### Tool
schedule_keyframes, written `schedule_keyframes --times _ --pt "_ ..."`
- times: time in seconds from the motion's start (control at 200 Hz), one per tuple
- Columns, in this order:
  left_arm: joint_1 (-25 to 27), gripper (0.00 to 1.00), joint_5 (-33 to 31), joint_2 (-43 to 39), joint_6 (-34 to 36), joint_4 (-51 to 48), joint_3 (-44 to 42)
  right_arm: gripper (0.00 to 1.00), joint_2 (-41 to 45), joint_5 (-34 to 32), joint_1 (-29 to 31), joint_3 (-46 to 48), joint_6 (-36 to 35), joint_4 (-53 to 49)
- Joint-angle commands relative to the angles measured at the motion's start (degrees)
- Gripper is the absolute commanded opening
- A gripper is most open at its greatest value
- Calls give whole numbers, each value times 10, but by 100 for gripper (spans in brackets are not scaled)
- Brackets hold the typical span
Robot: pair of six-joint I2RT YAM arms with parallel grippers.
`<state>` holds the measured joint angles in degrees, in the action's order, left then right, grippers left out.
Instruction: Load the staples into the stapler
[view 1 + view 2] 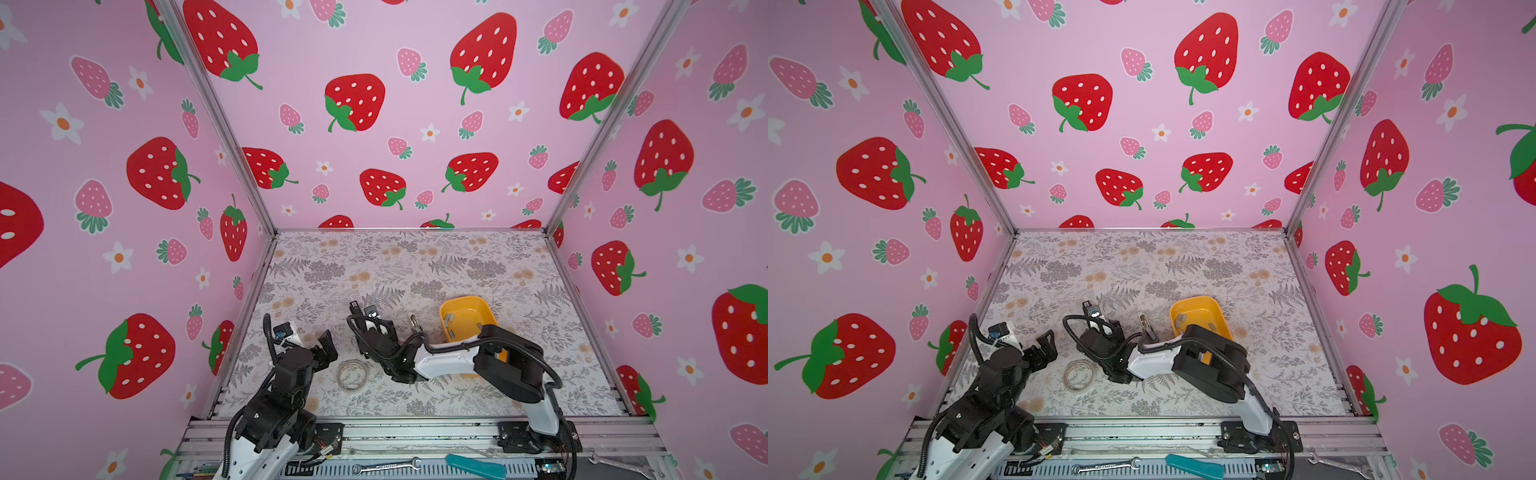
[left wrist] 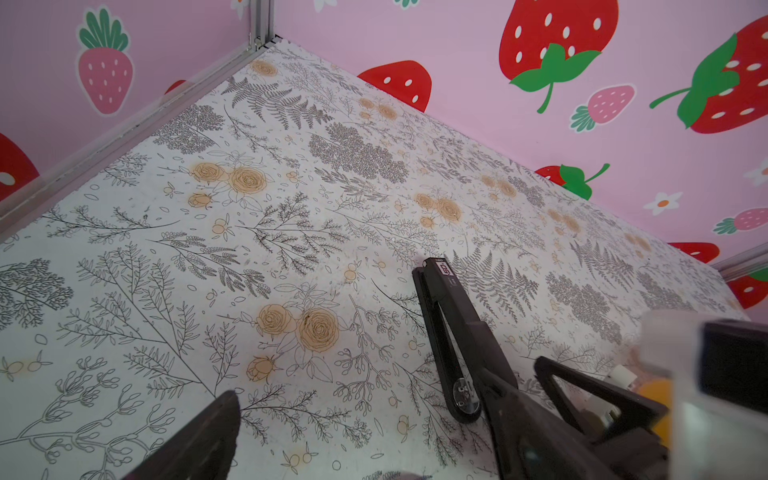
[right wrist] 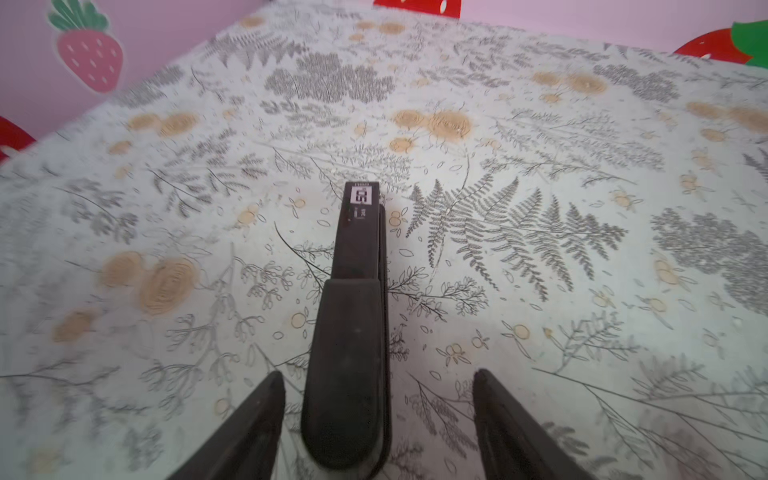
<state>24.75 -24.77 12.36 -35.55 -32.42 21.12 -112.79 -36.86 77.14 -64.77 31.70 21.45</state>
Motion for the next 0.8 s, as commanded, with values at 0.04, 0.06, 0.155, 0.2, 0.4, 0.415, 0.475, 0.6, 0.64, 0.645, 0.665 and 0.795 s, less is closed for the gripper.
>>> schedule_keyframes --times 0.04,0.06,0.155,0.2,0.4,0.415,0.475,0.6,0.64,0.645,0.665,0.795 --pt "-1 99 2 -2 5 -5 -2 80 112 -6 17 98 -7 63" --pt "-1 99 4 -2 6 -4 -2 80 125 -5 17 112 -7 65" --pt "-1 100 10 -1 10 0 -4 81 183 -11 18 170 -6 64" --pt "-1 100 12 0 11 1 -4 81 209 -17 18 197 -8 64" --pt "-1 99 16 5 13 6 -5 84 307 -12 22 328 -55 147" --pt "-1 100 17 7 14 7 -5 84 312 -11 22 335 -61 153" --pt "-1 100 20 11 15 12 -5 85 329 -5 22 353 -75 157" --pt "-1 100 31 19 22 21 -6 86 356 23 23 363 -75 107" --pt "-1 100 32 20 23 23 -6 86 365 38 23 371 -73 106" --pt "-1 100 32 20 23 23 -6 86 366 40 23 372 -73 107" --pt "-1 100 33 21 24 23 -6 85 370 48 22 377 -71 108" --pt "-1 100 35 19 24 24 -7 79 377 77 23 391 -64 107"
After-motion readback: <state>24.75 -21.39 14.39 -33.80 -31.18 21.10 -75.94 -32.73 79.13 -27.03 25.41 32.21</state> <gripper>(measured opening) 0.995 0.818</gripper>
